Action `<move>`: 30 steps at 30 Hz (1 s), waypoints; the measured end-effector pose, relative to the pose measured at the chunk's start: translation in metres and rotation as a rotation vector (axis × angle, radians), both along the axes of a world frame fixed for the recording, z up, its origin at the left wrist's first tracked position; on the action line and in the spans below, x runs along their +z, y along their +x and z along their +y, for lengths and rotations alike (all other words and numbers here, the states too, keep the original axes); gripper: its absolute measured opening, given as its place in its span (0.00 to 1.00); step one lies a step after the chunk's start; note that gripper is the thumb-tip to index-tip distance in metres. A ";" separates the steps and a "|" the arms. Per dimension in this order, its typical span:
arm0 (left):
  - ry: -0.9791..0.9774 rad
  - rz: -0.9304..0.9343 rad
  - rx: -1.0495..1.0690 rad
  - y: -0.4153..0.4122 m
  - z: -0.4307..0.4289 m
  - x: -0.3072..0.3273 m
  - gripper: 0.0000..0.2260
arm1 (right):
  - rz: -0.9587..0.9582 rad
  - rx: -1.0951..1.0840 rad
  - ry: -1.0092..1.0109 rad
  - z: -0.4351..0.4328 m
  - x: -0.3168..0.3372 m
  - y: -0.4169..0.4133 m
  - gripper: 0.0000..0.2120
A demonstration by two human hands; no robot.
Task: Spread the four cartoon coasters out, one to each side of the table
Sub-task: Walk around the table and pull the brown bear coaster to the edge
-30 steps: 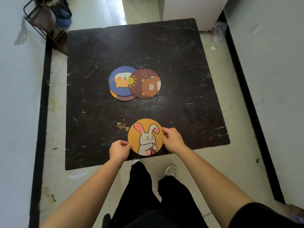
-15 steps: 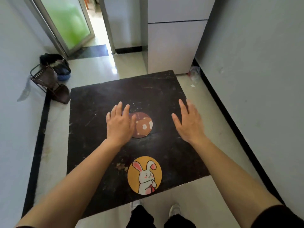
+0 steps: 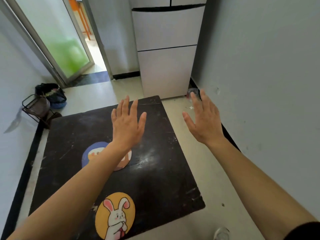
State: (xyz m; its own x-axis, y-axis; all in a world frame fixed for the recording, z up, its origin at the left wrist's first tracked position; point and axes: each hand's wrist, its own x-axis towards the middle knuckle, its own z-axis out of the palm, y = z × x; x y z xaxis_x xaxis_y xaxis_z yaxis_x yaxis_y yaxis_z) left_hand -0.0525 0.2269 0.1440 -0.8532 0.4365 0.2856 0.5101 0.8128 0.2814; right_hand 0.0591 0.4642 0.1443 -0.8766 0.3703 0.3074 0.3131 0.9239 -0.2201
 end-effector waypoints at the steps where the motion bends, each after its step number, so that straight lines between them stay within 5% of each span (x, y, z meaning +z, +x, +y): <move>1: -0.013 0.002 0.013 0.005 0.017 -0.001 0.25 | -0.007 0.012 -0.006 0.021 -0.004 0.003 0.34; 14: -0.101 -0.094 0.277 0.084 0.190 0.002 0.27 | -0.124 0.242 -0.086 0.213 0.001 0.015 0.34; 30: -0.046 -0.302 0.580 -0.034 0.217 -0.054 0.29 | -0.284 0.609 -0.008 0.229 -0.037 -0.202 0.35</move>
